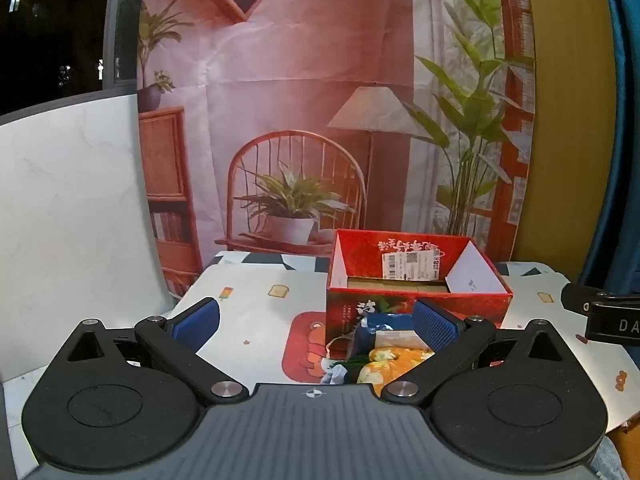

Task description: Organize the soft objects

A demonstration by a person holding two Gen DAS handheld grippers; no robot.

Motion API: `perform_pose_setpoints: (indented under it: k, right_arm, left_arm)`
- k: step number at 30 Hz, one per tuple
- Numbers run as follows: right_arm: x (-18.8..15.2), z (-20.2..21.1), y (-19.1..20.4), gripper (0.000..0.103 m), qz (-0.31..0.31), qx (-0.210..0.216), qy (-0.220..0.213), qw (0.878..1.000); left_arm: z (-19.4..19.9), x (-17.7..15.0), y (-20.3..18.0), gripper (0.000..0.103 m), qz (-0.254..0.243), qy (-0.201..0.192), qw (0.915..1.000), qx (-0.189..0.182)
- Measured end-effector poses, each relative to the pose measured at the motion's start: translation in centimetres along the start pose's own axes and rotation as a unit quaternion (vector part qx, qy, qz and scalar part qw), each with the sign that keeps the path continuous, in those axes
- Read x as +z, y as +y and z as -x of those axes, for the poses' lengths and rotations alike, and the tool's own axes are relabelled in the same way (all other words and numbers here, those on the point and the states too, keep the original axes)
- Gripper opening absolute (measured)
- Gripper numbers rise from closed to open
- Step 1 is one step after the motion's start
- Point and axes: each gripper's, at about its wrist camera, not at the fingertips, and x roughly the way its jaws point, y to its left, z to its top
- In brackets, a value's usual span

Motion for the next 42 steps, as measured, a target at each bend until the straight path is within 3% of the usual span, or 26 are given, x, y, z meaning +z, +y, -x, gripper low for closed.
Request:
perform_pose_setpoints:
  k: [20, 32, 42]
  right_arm:
    - [-0.9, -0.9, -0.1, 0.103, -0.015, 0.013, 0.022, 1.0]
    - [-1.4, -1.9, 1.1, 0.103, 0.004, 0.013, 0.044, 0.999]
    - [-0.9, -0.9, 1.3, 0.103, 0.011, 0.02, 0.025, 0.999]
  left_arm:
    - [-0.3, 0.0, 0.2, 0.103, -0.001, 0.0, 1.0, 0.007]
    - [-1.6, -0.9, 1.4, 0.103, 0.019, 0.037, 0.9991, -0.003]
    - [-1.3, -0.6, 0.7, 0.103, 0.017, 0.028, 0.9994, -0.001]
